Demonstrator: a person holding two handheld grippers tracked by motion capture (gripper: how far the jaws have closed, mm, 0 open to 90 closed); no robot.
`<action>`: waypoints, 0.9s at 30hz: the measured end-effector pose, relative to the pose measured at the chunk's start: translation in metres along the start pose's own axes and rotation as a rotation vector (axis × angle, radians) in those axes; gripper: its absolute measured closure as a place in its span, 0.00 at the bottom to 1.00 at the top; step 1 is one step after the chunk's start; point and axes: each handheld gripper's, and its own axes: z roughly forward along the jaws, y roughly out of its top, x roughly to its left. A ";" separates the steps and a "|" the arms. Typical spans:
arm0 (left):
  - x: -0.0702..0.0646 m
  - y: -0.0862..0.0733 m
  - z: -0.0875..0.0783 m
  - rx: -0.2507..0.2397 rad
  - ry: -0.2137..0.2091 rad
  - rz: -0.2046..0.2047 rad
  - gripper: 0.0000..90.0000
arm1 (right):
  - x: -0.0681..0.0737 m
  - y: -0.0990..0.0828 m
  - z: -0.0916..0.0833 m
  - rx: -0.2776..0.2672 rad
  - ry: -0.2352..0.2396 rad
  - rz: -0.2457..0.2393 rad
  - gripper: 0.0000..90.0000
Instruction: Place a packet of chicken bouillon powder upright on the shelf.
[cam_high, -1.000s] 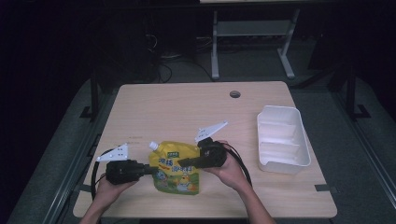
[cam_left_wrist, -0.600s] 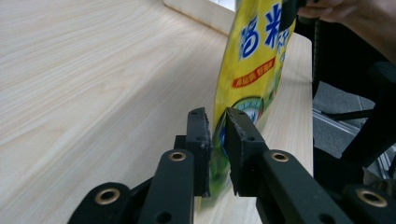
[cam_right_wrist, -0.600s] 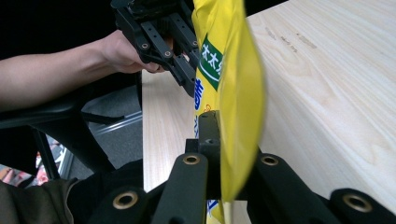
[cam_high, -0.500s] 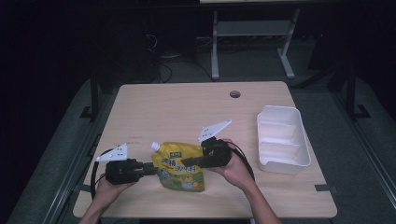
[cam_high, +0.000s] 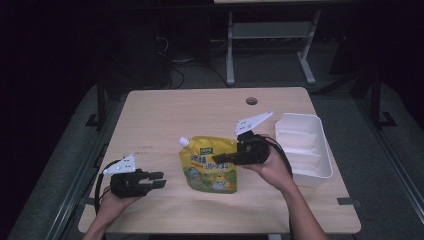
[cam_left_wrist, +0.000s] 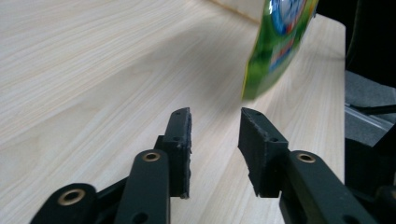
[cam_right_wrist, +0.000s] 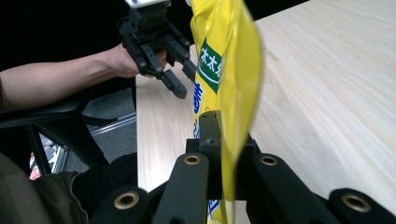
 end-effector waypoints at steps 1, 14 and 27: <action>0.000 -0.001 0.000 0.005 0.002 0.002 0.69 | -0.002 0.001 -0.005 0.000 -0.007 -0.001 0.97; -0.005 -0.011 0.004 0.055 0.068 0.021 0.52 | -0.028 0.002 -0.070 -0.028 -0.069 0.019 0.97; 0.002 -0.024 -0.004 0.016 0.134 -0.048 0.45 | -0.067 -0.004 -0.136 -0.046 -0.140 0.069 0.97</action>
